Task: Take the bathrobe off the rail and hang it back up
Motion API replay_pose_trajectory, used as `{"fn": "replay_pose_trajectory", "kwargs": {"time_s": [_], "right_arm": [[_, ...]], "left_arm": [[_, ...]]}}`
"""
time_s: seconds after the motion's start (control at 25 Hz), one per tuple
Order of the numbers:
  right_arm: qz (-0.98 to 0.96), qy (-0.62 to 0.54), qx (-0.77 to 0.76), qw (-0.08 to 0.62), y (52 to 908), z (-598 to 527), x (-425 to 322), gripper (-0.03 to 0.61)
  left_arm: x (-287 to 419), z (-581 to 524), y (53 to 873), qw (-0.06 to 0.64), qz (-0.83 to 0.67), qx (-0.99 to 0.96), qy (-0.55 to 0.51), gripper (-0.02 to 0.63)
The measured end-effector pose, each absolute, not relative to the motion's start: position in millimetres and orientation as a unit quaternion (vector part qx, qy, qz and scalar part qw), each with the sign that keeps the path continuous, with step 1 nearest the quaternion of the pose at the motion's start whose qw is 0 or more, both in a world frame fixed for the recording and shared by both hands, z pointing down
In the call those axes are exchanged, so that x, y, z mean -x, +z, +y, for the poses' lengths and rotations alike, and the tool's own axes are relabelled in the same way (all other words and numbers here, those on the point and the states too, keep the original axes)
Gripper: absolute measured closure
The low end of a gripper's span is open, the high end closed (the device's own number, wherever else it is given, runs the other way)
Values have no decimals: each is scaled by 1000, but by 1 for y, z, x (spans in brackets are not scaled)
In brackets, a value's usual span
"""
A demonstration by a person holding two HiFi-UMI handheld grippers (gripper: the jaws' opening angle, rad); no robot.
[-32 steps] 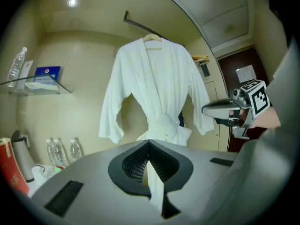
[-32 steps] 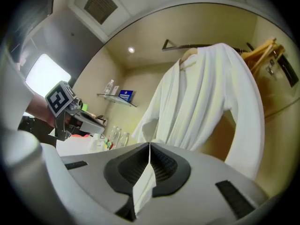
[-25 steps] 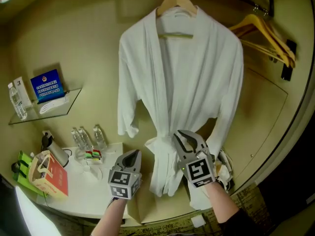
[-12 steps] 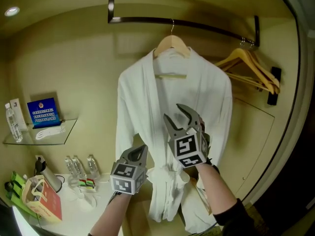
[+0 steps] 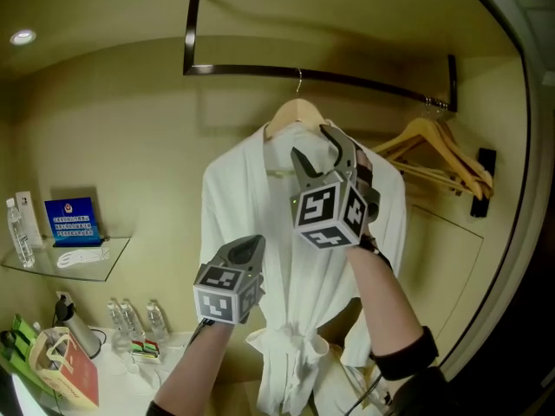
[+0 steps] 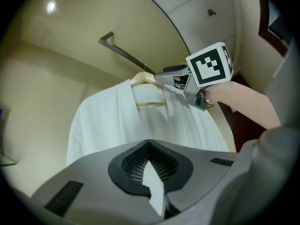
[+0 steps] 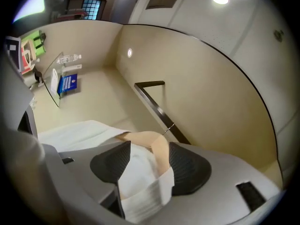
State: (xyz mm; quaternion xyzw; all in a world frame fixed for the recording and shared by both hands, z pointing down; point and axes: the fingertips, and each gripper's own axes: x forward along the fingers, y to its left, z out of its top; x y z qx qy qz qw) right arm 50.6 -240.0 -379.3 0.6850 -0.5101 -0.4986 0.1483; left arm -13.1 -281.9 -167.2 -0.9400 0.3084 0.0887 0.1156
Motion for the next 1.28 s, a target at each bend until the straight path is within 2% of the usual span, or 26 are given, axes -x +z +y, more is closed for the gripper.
{"fn": "replay_pose_trajectory", "kwargs": {"time_s": [0.28,0.6,0.68,0.8,1.0,1.28], "right_arm": [[-482,-503,-686,211,-418,-274,-66,273],[-477,-492,-684,250,-429,-306,-77,270],[-477,-496,-676,264,-431,-312,-75,275],[-476,-502,-664,284,-429,-321,-73,318],[-457,-518,-662,291,-434,-322,-75,350],[-464,-516,-665,275,-436,-323,-77,354]], "left_arm": [[6,-277,-231,118,318,934,111,614],[-6,-279,-255,134,316,931,121,614],[-8,-281,-255,132,316,931,123,614],[-10,-283,-254,130,316,931,126,614],[-13,-288,-251,126,316,932,127,614],[-15,-293,-248,130,311,934,122,614]]}}
